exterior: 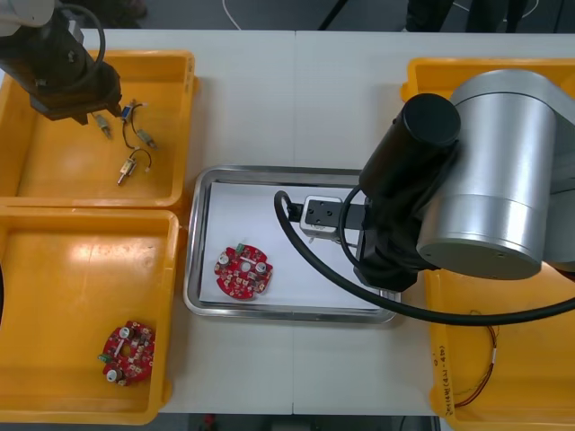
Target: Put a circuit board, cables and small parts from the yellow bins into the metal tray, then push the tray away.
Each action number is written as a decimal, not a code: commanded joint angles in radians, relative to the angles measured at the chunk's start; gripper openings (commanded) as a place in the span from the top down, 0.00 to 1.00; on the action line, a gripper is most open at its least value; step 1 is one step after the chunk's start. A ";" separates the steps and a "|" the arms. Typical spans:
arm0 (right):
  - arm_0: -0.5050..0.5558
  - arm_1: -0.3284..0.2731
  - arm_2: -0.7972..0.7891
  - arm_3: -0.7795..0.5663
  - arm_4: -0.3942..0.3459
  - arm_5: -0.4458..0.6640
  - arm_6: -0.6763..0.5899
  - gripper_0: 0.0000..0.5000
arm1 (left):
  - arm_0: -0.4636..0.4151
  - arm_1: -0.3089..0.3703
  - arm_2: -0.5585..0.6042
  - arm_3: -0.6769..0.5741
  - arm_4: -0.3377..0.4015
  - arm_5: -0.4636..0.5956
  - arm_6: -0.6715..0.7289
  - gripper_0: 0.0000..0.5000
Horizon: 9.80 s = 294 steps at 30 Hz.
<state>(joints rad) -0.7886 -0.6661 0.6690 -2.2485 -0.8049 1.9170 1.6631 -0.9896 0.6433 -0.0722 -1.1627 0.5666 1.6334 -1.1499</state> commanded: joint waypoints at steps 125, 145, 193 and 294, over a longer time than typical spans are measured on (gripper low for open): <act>0.239 0.080 -0.845 0.116 0.236 0.003 -0.054 0.00 | 0.167 -0.214 -0.225 -0.758 0.003 0.286 0.179 1.00; 0.072 0.083 -0.954 0.431 0.363 0.003 -0.039 0.00 | 0.232 -0.237 -0.419 -0.677 -0.060 0.177 0.214 0.99; -0.123 0.145 -0.853 1.096 0.464 -0.320 0.029 0.00 | 0.309 -0.214 -0.506 -0.545 -0.151 -0.040 0.222 0.00; -0.124 0.114 -0.898 0.718 0.355 0.003 -0.016 1.00 | -0.098 -0.099 0.091 0.368 -0.122 -0.592 -0.754 0.00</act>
<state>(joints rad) -0.9048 -0.5249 -0.2233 -1.4716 -0.4100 1.9126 1.6443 -1.0316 0.5466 0.0222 -0.7927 0.4487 1.0625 -1.7678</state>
